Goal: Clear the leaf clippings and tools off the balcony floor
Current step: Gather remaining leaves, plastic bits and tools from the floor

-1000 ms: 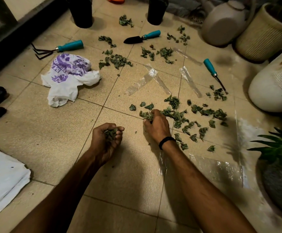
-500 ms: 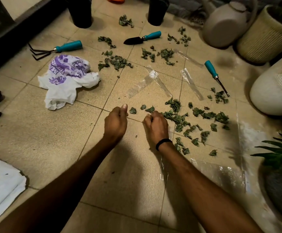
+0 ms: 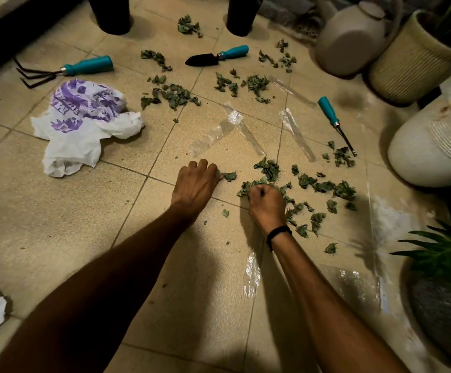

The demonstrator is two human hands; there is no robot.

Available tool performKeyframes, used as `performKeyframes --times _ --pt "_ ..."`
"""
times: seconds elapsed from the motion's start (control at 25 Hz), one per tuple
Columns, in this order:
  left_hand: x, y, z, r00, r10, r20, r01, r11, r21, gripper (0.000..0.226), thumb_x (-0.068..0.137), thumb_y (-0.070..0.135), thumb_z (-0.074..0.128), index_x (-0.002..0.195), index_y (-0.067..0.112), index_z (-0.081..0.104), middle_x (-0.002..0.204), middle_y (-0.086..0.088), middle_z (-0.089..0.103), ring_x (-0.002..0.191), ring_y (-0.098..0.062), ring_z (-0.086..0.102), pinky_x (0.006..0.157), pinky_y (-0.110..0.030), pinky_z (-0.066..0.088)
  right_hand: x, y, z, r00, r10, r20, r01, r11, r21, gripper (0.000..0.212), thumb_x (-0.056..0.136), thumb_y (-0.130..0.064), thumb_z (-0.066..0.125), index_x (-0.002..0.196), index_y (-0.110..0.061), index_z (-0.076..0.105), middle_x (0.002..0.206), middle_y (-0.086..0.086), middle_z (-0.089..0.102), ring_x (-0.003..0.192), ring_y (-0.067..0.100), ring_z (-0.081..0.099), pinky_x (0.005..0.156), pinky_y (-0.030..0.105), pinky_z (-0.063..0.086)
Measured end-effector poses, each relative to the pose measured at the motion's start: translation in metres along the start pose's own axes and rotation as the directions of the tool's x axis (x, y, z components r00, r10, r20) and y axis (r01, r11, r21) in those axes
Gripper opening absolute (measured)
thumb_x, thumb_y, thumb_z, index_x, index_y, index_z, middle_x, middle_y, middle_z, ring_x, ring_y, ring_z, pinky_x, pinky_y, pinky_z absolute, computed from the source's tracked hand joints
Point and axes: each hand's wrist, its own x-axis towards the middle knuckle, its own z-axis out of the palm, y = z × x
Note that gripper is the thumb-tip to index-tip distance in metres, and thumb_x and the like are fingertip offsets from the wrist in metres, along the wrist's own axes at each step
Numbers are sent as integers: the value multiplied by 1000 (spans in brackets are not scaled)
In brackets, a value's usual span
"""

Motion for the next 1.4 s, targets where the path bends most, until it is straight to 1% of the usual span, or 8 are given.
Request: performKeyframes --times 0.48,0.68,0.8,1.04,1.12,1.2,1.28,1.4 --pt "-69 -24 -29 967 -224 117 252 888 -384 14 102 14 41 116 12 45 97 -7 51 82 -21 48 67 -35 41 12 -45 68 955 -283 94 283 758 -588 32 103 -27 42 125 -3 45 123 17 47 104 34 56 87 39 45" --pt "-81 -27 -18 983 -182 23 181 938 -294 22 105 27 45 104 8 56 93 -14 58 76 -25 52 65 -38 46 3 -45 54 996 -91 -11 88 980 -178 27 102 -28 47 90 -9 62 88 6 64 84 25 63 66 27 44" --pt "-79 -27 -17 989 -147 24 149 982 -113 29 102 37 51 92 11 58 80 -11 62 64 -27 55 53 -34 37 -9 -41 26 999 -8 -49 8 1000 -4 41 101 -41 45 65 -22 44 60 -7 47 54 7 44 49 24 29" --pt "-74 -26 -36 926 -372 73 379 904 -199 45 106 44 33 88 13 61 75 -5 62 63 -24 59 55 -31 37 -57 -19 23 989 -121 81 137 960 -246 41 98 -42 50 111 -4 54 105 15 60 94 28 56 74 32 45" --pt "-69 -33 -52 806 -562 187 553 601 -577 50 105 46 37 75 10 57 64 -3 58 55 -22 54 55 -32 37 -78 -12 34 977 -169 131 202 930 -308 31 100 -33 48 115 -6 48 110 15 56 98 29 53 78 35 48" --pt "-67 -47 -70 595 -621 510 546 -152 -824 45 100 45 48 68 13 50 55 -1 49 45 -19 43 47 -28 33 -84 -4 43 957 -239 166 288 862 -418 24 101 -25 45 116 -7 46 113 17 53 102 32 51 83 39 47" --pt "-77 -65 -83 510 -391 766 394 -685 -613 34 99 39 54 74 19 45 54 2 40 43 -11 35 40 -21 24 -77 -5 45 974 -184 133 223 885 -409 21 100 -17 45 115 -4 47 111 17 54 100 32 53 80 38 44" --pt "-103 -85 -91 578 -174 798 296 -866 -403 25 99 35 55 86 16 46 68 -2 58 46 -5 43 35 -16 33 -62 -15 35 990 95 100 -90 994 -57 25 99 -33 52 91 -10 52 86 5 59 83 25 57 67 34 44"
